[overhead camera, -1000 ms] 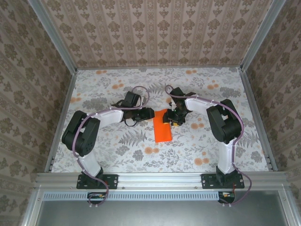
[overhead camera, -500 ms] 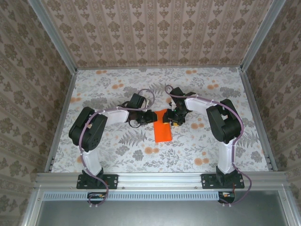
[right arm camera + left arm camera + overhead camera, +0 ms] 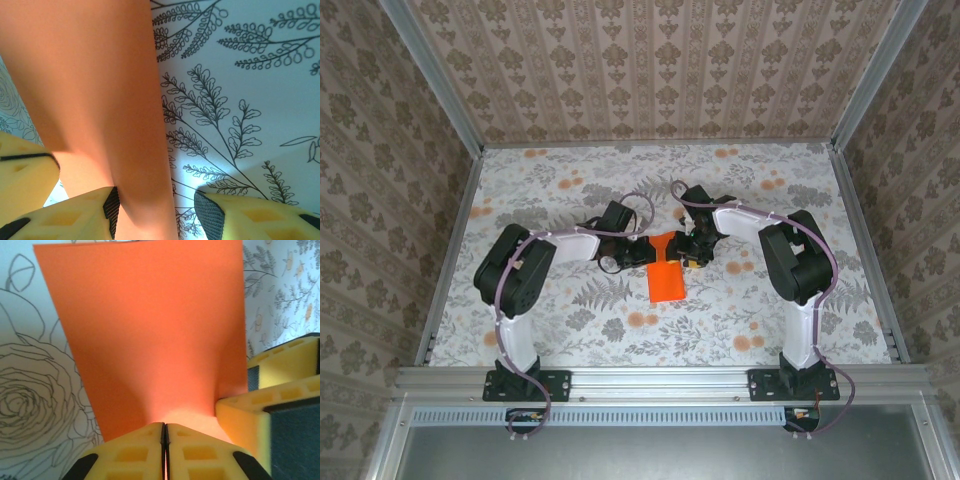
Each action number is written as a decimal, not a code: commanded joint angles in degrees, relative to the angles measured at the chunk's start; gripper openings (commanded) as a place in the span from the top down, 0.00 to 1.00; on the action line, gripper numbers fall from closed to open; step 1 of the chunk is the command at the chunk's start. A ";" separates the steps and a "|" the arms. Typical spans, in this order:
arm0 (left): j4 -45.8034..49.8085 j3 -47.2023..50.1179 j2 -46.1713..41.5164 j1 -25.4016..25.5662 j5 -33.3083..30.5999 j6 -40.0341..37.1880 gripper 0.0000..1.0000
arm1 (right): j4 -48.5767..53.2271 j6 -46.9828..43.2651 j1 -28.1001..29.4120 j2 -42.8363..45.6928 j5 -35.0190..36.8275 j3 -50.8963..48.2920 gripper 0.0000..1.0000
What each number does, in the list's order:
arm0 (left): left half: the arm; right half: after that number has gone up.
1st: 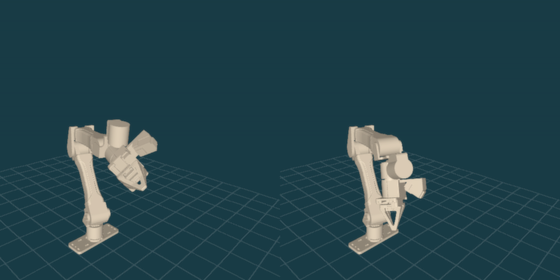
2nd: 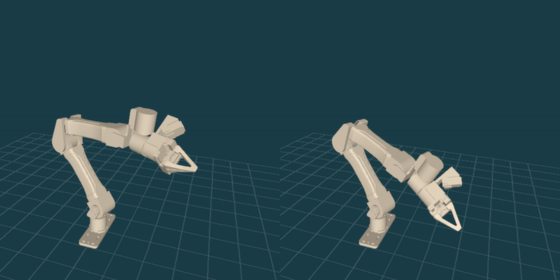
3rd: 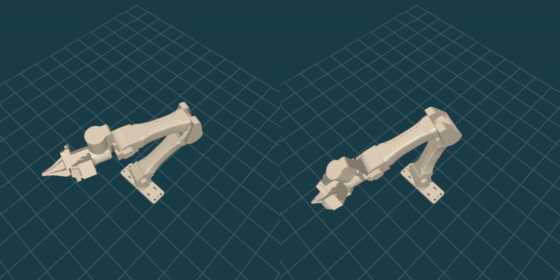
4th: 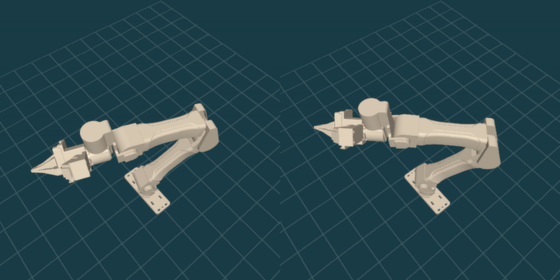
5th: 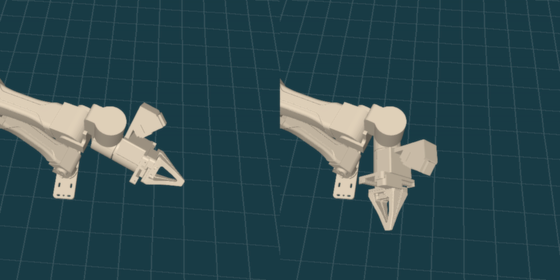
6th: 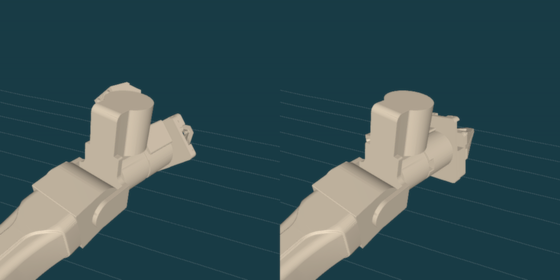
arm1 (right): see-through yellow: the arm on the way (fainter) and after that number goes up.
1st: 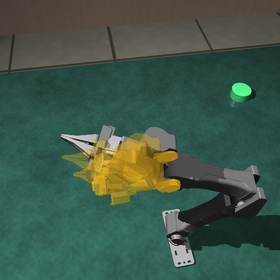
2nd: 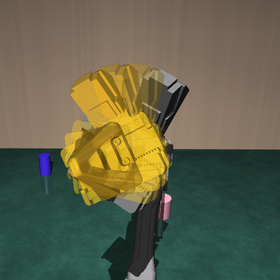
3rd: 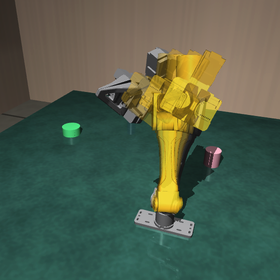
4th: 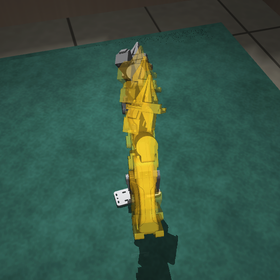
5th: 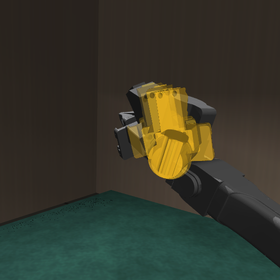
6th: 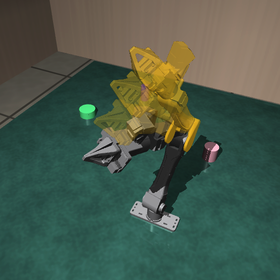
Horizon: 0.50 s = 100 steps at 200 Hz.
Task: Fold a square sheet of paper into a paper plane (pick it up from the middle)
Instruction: Hold the square sheet of paper at the center of the table.
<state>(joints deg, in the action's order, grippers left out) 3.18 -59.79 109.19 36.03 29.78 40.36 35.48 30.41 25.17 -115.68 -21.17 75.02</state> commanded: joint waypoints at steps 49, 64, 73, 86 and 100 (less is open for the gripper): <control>8.37 -0.25 3.47 0.44 -3.89 0.80 1.00 | -6.52 0.08 1.74 -8.05 5.87 -6.12 0.47; 8.15 1.52 3.75 0.36 -4.03 1.38 1.00 | -7.47 0.70 1.73 -4.13 5.04 -7.45 0.47; 8.22 2.13 3.95 0.36 -4.09 1.31 1.00 | -7.38 0.96 1.73 -1.34 5.02 -7.78 0.47; 8.57 2.57 4.19 0.36 -4.70 1.08 1.00 | -7.35 1.38 1.72 2.78 5.26 -8.39 0.47; 9.18 2.81 4.35 0.36 -5.32 0.65 1.00 | -7.62 1.99 1.64 7.68 5.86 -9.22 0.46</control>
<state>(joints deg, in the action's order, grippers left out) 4.47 -60.23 110.30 36.03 29.28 40.97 29.30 30.94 25.76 -110.45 -20.49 69.73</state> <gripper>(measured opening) 0.049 0.534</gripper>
